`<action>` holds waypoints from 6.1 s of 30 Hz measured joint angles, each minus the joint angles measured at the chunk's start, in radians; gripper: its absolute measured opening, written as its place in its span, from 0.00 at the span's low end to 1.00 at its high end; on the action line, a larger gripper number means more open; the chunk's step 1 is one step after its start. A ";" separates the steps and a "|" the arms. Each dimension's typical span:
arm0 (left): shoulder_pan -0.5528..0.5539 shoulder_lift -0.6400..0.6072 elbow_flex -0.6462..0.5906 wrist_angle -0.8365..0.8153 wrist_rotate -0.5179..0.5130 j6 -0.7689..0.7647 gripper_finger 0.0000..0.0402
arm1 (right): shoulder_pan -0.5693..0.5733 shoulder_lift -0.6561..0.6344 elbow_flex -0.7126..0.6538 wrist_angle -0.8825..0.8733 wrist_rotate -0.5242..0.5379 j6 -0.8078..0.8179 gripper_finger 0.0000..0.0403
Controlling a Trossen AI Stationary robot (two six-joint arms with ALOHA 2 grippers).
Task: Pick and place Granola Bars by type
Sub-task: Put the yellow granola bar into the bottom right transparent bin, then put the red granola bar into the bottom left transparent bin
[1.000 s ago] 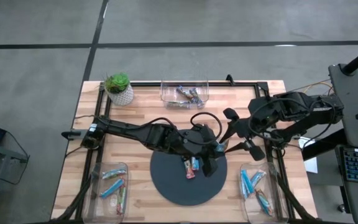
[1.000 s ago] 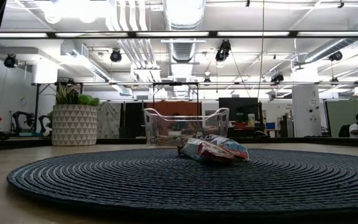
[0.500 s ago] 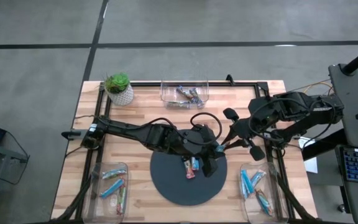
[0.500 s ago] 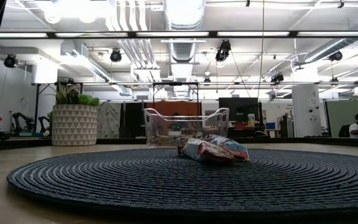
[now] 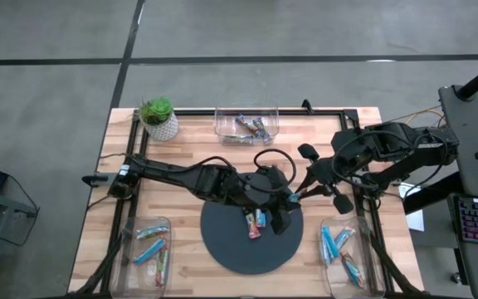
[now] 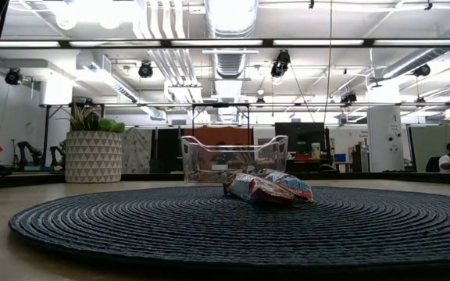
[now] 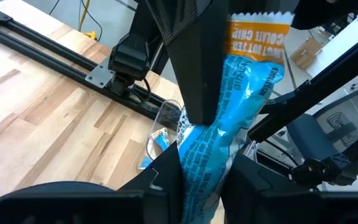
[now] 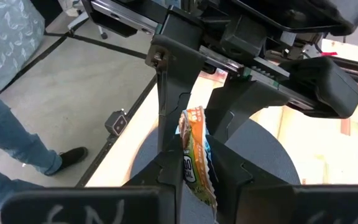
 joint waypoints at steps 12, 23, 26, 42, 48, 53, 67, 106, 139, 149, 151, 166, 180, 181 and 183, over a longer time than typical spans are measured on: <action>0.006 0.001 0.000 -0.020 -0.008 -0.026 0.47 | 0.000 0.000 0.000 0.000 -0.001 -0.001 0.11; 0.007 0.003 0.000 -0.116 0.005 -0.044 0.54 | 0.000 0.000 0.000 -0.026 0.000 0.000 0.11; 0.007 0.003 0.000 -0.168 0.021 -0.066 0.54 | 0.000 0.000 0.000 -0.047 0.000 -0.003 0.11; 0.004 0.003 0.000 -0.323 0.149 -0.128 0.54 | 0.000 0.001 0.000 -0.371 -0.002 0.062 0.11; 0.004 0.003 0.000 -0.324 0.149 -0.115 0.54 | 0.016 -0.007 -0.020 -0.519 -0.022 0.142 0.11; 0.004 0.003 -0.009 -0.322 0.149 -0.102 0.54 | 0.061 -0.041 -0.073 -0.524 -0.028 0.222 0.11; 0.004 0.002 -0.049 -0.311 0.149 -0.103 0.54 | 0.282 -0.187 -0.302 -0.383 -0.028 0.584 0.11; 0.005 0.003 -0.066 -0.305 0.154 -0.103 0.54 | 0.701 -0.289 -0.772 0.224 -0.019 1.272 0.11; 0.016 0.003 -0.065 -0.299 0.154 -0.091 0.54 | 0.701 -0.303 -0.798 0.225 0.002 1.213 0.38; 0.017 0.003 -0.064 -0.304 0.167 -0.072 0.54 | 0.700 -0.304 -0.609 0.220 0.225 1.037 0.31; 0.017 -0.001 -0.062 -0.319 0.169 -0.059 0.54 | 0.700 -0.304 -0.573 0.220 0.287 0.998 0.30; 0.014 -0.050 -0.062 -0.455 0.169 0.051 0.54 | 0.695 -0.303 -0.462 0.165 0.565 0.877 0.30; 0.016 -0.055 -0.078 -0.672 0.195 0.514 0.54 | 0.639 -0.294 -0.475 0.157 0.647 0.963 0.30; 0.017 -0.055 -0.081 -0.674 0.193 0.548 0.54 | 0.630 -0.294 -0.475 0.157 0.647 0.964 0.30; 0.017 -0.055 -0.081 -0.674 0.186 0.608 0.54 | 0.613 -0.294 -0.476 0.157 0.647 0.967 0.30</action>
